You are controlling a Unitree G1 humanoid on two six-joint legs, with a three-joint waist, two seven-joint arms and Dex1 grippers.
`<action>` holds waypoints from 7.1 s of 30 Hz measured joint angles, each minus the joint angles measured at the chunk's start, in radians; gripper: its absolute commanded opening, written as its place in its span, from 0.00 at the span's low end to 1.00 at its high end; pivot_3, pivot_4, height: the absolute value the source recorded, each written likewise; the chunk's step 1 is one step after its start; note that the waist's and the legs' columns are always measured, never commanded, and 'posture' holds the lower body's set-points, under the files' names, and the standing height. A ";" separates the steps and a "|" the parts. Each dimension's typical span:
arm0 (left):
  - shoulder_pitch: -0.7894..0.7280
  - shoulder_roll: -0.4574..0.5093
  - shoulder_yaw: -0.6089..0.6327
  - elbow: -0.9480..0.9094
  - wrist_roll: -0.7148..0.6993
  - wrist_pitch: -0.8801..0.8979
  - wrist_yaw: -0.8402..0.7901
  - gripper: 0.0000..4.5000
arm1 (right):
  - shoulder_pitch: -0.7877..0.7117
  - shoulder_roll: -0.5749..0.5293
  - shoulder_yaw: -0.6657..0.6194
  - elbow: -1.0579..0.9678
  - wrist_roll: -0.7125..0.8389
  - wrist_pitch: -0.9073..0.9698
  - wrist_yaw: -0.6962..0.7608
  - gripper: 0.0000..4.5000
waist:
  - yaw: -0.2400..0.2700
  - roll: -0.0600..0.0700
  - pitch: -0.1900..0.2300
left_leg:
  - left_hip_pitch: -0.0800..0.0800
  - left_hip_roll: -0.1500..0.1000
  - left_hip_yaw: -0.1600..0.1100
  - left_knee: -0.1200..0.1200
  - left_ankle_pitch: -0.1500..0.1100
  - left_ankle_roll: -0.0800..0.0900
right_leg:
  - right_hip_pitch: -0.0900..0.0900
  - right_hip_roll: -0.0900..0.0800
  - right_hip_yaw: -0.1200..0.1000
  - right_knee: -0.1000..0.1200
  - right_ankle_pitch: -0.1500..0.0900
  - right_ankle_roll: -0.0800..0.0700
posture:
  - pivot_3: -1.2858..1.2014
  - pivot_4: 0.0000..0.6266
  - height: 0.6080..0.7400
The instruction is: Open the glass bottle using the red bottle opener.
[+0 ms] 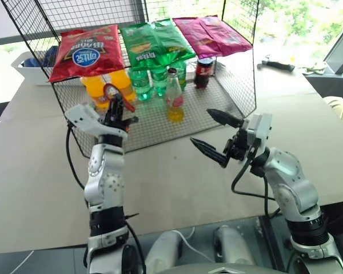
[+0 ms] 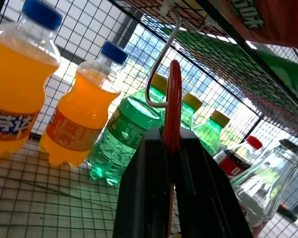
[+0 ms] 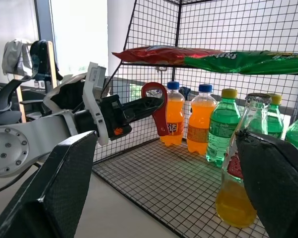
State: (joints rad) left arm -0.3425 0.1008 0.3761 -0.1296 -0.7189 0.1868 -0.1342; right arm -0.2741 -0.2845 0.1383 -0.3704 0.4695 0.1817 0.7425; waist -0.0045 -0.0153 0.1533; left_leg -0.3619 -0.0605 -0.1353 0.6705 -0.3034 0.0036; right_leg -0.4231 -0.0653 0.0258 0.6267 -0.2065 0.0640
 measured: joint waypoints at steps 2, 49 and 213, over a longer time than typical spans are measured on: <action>0.000 -0.003 0.025 -0.002 -0.049 0.015 0.003 0.01 | 0.004 0.001 0.000 0.001 -0.002 -0.004 0.000 1.00 | -0.001 0.000 0.000 | 0.000 0.000 0.000 0.000 0.000 0.000 | 0.000 0.000 0.000 0.000 0.000 0.000 | 0.52 0.24 1.00; 0.143 0.158 -0.229 -0.092 -0.462 0.550 -0.469 0.01 | -0.275 -0.054 -0.089 0.040 0.576 1.137 -0.207 1.00 | -0.008 0.000 0.000 | 0.000 0.000 0.002 -0.001 -0.001 0.001 | 0.000 0.001 0.001 -0.001 0.000 0.000 | 0.52 0.24 1.00; 0.148 0.188 -0.375 -0.161 0.340 -0.013 -0.502 0.98 | -0.085 0.027 -0.077 0.000 -0.359 0.140 -0.447 0.00 | -0.009 0.000 0.000 | -0.004 0.000 0.006 -0.001 -0.001 0.001 | -0.008 0.000 0.007 0.003 0.000 0.000 | 0.52 0.24 1.00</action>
State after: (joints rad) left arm -0.1943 0.2889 0.0009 -0.2904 -0.3786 0.1734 -0.6362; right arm -0.3589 -0.2570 0.0610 -0.3700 0.1106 0.3221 0.2951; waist -0.0140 -0.0151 0.1528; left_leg -0.3663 -0.0603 -0.1291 0.6700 -0.3039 0.0049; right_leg -0.4311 -0.0654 0.0326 0.6298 -0.2064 0.0639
